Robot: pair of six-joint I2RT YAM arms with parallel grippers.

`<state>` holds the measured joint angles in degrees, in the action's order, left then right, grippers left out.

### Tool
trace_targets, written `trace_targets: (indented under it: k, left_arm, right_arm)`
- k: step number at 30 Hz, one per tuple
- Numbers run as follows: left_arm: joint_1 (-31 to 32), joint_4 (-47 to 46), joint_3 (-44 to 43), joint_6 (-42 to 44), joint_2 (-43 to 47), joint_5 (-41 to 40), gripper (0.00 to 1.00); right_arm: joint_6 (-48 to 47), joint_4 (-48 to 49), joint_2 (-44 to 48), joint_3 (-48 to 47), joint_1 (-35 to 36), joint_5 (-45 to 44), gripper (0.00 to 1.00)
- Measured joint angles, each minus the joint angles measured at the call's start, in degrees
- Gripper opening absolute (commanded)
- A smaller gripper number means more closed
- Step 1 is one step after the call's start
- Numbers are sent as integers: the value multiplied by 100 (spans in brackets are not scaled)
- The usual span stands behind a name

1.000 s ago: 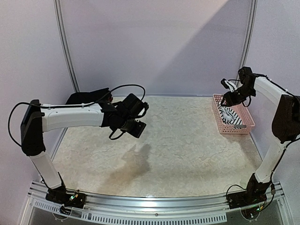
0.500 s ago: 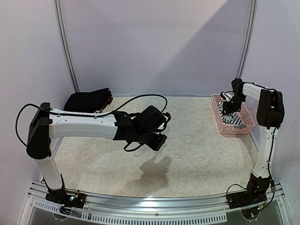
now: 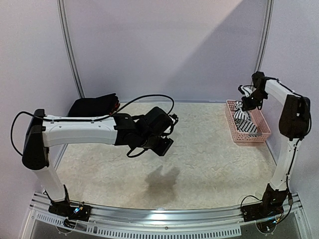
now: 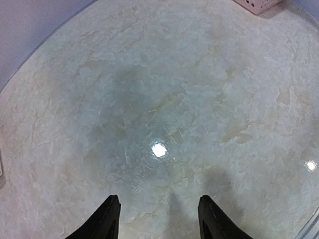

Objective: Fold and stack the mixed laundry pile
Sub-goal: Pick up the crumpled tank top from the bin.

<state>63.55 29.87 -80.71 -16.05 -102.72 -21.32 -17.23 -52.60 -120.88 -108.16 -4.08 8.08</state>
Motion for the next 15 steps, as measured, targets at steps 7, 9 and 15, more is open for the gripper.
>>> trace_targets:
  k: [7,9,15]
  left_arm:
    - [-2,142,11,151,490,-385,56]
    - [-2,162,31,168,579,-520,56]
    - [-52,341,201,232,809,-953,57]
  right_arm:
    - [-485,-264,2210,-326,350,940,0]
    - [-769,-321,2715,-332,667,1381,0]
    - [-1399,-833,3139,-387,1563,2966,0]
